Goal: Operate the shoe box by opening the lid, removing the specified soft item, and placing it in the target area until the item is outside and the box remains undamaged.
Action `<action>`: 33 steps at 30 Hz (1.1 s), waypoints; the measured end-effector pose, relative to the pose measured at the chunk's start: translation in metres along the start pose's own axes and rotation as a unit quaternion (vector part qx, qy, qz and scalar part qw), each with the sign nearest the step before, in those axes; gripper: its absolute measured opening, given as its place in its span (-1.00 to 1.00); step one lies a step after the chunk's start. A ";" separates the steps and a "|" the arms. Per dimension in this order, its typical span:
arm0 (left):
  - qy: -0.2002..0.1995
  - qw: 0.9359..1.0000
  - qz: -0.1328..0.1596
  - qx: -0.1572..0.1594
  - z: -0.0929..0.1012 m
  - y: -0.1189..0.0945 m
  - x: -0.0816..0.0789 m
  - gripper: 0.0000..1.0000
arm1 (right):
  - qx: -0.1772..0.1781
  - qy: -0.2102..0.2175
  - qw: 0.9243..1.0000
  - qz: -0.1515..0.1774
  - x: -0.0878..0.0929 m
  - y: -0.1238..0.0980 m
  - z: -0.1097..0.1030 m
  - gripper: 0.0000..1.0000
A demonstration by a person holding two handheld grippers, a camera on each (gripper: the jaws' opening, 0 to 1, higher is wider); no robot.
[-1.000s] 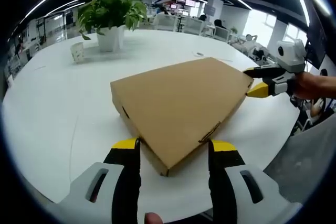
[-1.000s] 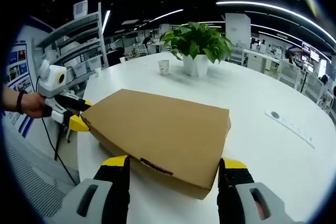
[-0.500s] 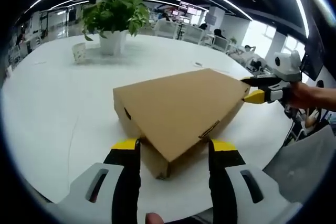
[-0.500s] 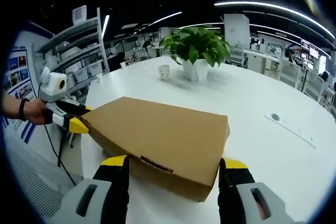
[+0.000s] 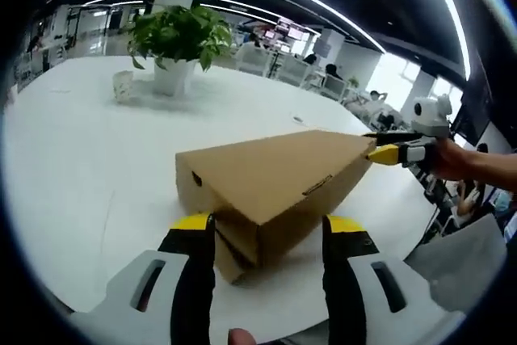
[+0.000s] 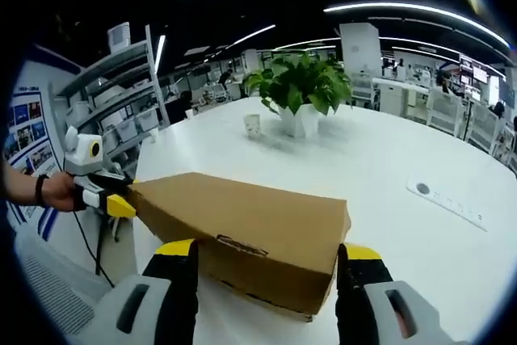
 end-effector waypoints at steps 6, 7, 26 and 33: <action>0.025 1.000 -0.001 0.012 0.001 -0.004 -0.011 -0.02 | 0.002 0.022 1.000 0.010 -0.017 -0.001 0.001 0.34; 0.028 1.000 0.000 0.012 0.001 -0.005 -0.013 -0.02 | 0.002 0.025 1.000 0.012 -0.020 -0.001 0.002 0.34; 0.130 0.990 0.015 -0.054 -0.016 -0.006 -0.040 -0.19 | 0.013 0.043 0.998 0.046 -0.060 0.000 0.009 0.27; 0.166 0.981 0.016 -0.095 -0.031 -0.007 -0.048 -0.24 | 0.017 0.035 0.998 0.050 -0.073 0.003 0.011 0.26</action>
Point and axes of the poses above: the point that each gripper's makers call its tool centre point, and the gripper's own axes: y roughly forward along the fingers, z roughly to its right, x roughly out of its underside, the point moved 1 cm from there along -y, roughly backward along the fingers, and after that the axes turned 1 degree about -y, right-handed, at the moved point
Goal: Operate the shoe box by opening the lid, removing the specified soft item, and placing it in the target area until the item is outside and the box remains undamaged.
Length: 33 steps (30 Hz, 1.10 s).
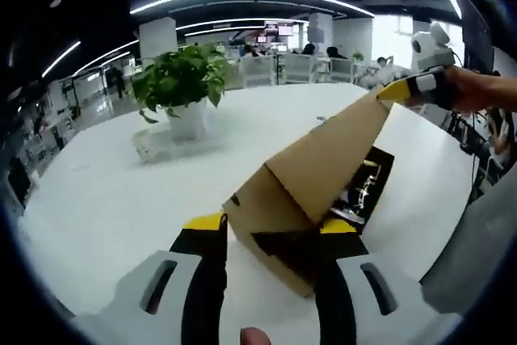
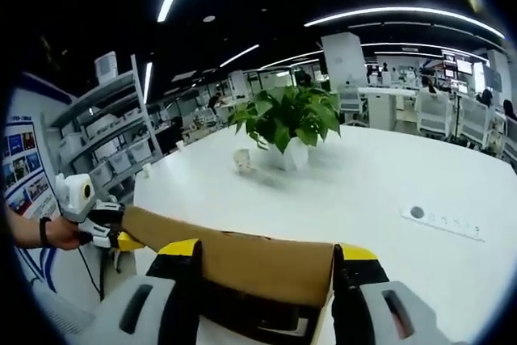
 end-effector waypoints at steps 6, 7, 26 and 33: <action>0.034 0.999 0.007 -0.020 -0.007 0.004 -0.014 -0.30 | 0.002 -0.012 1.000 0.001 -0.009 0.003 0.002 0.23; 0.043 0.999 0.006 -0.023 -0.008 0.005 -0.016 -0.30 | 0.002 -0.015 1.000 0.002 -0.010 0.002 0.003 0.22; 0.077 0.997 0.021 -0.019 -0.006 0.008 -0.032 -0.53 | 0.001 -0.024 1.000 0.014 -0.018 0.003 0.005 0.14; 0.079 0.997 0.019 -0.013 -0.005 0.009 -0.031 -0.55 | 0.001 -0.045 0.999 0.018 -0.014 -0.005 0.006 0.03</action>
Point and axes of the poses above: the point that each gripper's makers call its tool centre point, and the gripper's own axes: y roughly forward along the fingers, z roughly to its right, x roughly out of its underside, the point moved 1 cm from there along -y, roughly backward along the fingers, and after that the axes turned 1 degree about -y, right-handed, at the moved point
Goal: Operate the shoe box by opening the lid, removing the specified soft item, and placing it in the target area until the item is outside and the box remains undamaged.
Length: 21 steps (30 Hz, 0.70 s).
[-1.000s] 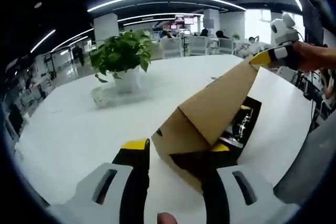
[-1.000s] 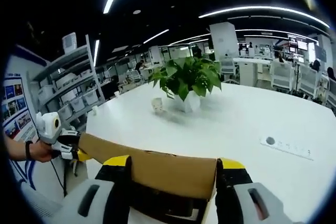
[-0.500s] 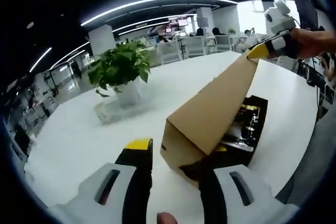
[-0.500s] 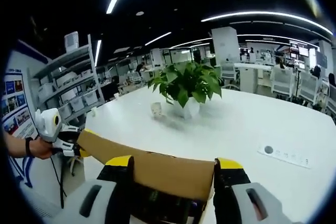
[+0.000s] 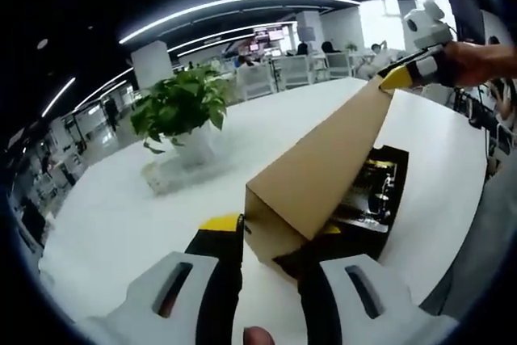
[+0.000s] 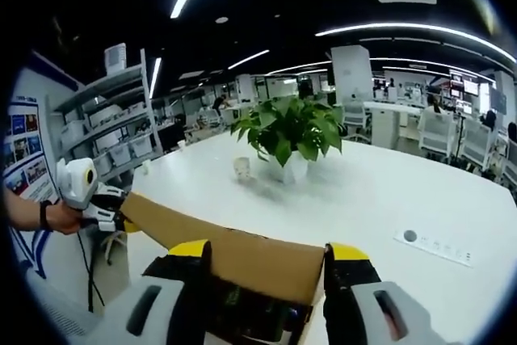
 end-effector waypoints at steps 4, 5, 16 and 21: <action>0.000 1.000 0.000 0.002 0.001 0.000 0.000 -0.55 | -0.001 -0.002 1.000 0.007 0.004 -0.008 0.003 -0.06; -0.001 1.000 0.001 0.002 0.001 0.000 -0.001 -0.54 | -0.003 -0.001 1.000 0.008 0.006 -0.010 0.002 -0.07; -0.003 1.000 0.002 0.004 -0.001 0.001 -0.005 -0.56 | -0.006 -0.002 1.000 0.006 0.026 -0.030 -0.003 -0.03; -0.008 1.000 0.002 0.007 -0.001 0.001 -0.005 -0.56 | 0.008 -0.005 1.000 -0.004 0.031 -0.030 0.004 -0.05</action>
Point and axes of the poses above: the point that each gripper's makers call its tool centre point, and the gripper's own axes: y roughly forward along the fingers, z roughly to its right, x roughly out of its underside, the point moved 1 cm from there along -y, roughly backward along the fingers, and after that the axes turned 1 degree about -y, right-handed, at the moved point
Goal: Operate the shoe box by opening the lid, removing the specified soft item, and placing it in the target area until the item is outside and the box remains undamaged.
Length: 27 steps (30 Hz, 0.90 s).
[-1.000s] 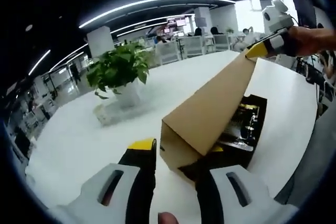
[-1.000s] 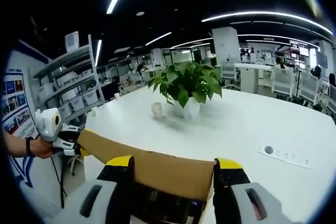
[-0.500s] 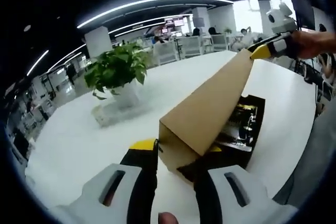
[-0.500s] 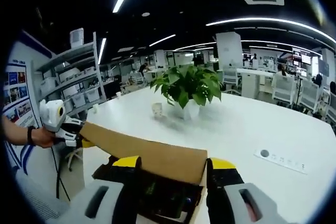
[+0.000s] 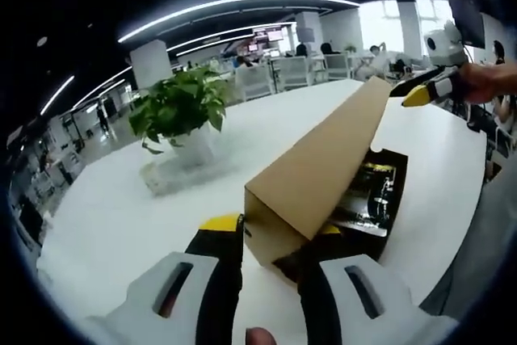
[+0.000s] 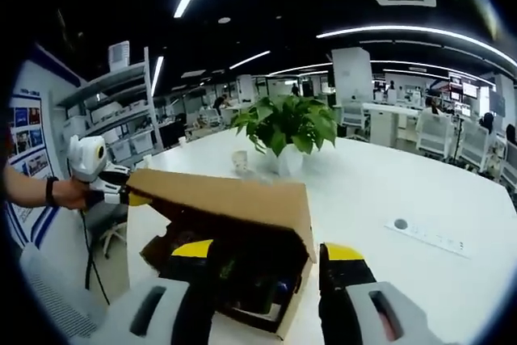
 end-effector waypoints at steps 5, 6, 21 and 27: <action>-0.004 1.000 0.001 0.002 -0.001 0.001 -0.001 -0.56 | 0.024 -0.001 1.000 -0.014 0.004 0.012 0.013 -0.12; -0.003 1.000 0.002 0.001 -0.001 0.001 -0.002 -0.57 | 0.030 0.002 0.999 -0.018 0.006 0.017 0.018 -0.14; -0.015 1.000 0.008 0.002 -0.009 0.006 -0.011 -0.60 | 0.106 0.049 0.992 -0.040 0.031 0.064 0.047 -0.47; -0.015 1.000 0.011 -0.001 -0.014 0.009 -0.016 -0.62 | 0.114 0.055 0.991 -0.030 0.029 0.077 0.057 -0.91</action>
Point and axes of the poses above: the point that each gripper's makers call its tool centre point, and the gripper's own axes: y roughly forward along the fingers, z roughly to its right, x roughly out of its underside, the point moved 1 cm from there along -y, roughly backward along the fingers, and after that the axes turned 1 degree about -y, right-handed, at the moved point
